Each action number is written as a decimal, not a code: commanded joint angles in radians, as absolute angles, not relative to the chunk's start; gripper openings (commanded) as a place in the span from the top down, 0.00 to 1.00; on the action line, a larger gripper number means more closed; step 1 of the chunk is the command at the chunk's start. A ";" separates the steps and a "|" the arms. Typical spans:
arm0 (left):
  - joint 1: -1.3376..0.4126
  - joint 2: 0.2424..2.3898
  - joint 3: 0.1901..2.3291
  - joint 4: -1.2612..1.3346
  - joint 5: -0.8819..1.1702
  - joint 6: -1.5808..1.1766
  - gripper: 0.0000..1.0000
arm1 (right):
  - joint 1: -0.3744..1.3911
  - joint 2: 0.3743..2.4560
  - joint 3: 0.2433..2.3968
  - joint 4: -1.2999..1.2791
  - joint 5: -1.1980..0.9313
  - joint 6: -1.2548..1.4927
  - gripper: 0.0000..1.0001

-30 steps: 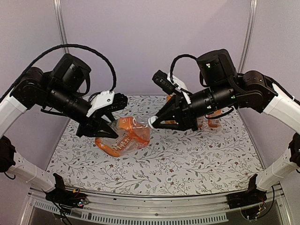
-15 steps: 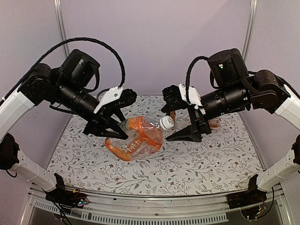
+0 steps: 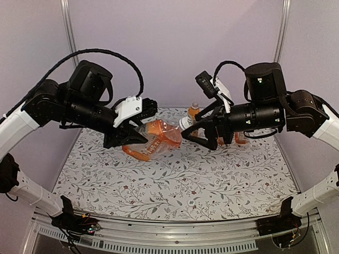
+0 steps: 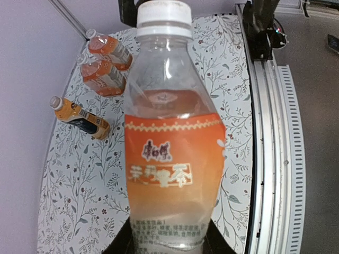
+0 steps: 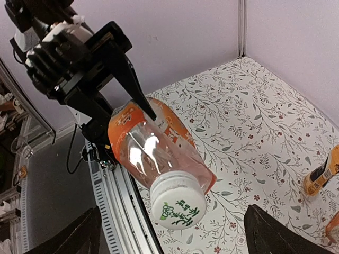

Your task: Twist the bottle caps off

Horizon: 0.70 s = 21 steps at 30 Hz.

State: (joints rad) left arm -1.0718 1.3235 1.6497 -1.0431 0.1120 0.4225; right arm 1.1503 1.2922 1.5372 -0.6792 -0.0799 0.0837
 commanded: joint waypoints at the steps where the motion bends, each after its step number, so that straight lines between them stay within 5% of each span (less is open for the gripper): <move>1: -1.094 1.293 1.599 -0.968 -0.035 0.465 0.87 | 1.134 1.287 1.521 -0.627 -0.044 0.479 0.09; 6: -1.098 1.293 1.596 -0.967 -0.057 0.466 0.87 | 1.134 1.284 1.503 -0.605 0.070 0.560 0.22; 12: -1.101 1.291 1.582 -0.962 -0.062 0.478 0.86 | 1.111 1.314 1.518 -0.555 -0.061 0.544 0.30; 21: -1.104 1.306 1.605 -0.964 -0.067 0.476 0.86 | 1.080 1.342 1.523 -0.539 -0.135 0.556 0.57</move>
State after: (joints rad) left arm -1.0908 1.3071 1.5940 -0.9844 -0.0616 0.4706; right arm 1.0897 1.3441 1.5135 -0.5541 -0.0975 0.5465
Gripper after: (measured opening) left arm 0.286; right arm 0.443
